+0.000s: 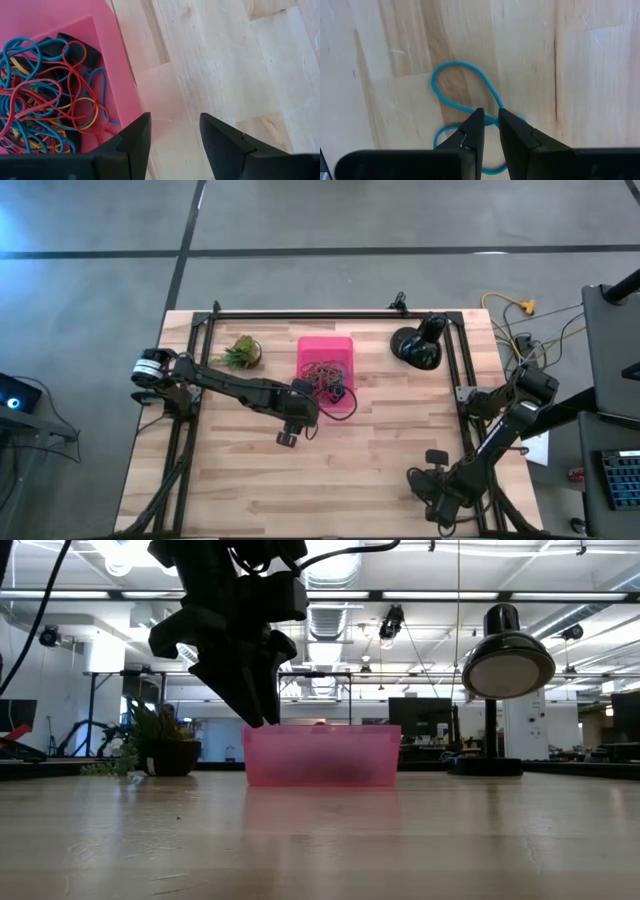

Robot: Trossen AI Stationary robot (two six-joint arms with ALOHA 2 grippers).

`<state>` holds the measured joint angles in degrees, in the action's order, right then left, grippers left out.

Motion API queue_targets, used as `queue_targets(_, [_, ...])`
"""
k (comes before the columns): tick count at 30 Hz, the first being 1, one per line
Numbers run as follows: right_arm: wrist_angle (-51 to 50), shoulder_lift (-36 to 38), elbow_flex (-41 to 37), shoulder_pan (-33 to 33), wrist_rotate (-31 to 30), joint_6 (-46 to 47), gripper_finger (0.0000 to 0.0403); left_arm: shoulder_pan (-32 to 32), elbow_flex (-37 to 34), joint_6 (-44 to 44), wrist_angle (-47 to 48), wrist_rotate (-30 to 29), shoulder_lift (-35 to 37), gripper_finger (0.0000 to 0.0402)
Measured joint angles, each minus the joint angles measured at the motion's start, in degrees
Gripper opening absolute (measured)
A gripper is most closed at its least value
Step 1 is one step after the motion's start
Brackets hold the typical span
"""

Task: Pick and place rubber bands into bin
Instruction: Put the blue rubber bands into the pink bin

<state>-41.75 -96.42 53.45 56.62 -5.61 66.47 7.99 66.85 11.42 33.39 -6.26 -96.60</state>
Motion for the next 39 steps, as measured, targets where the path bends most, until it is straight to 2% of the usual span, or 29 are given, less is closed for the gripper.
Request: queue_targets(39, [-0.76,0.68,-0.52,0.11,0.06,1.18,0.0052,-0.02,-0.63,-0.02,-0.63,0.02,0.00,0.0154])
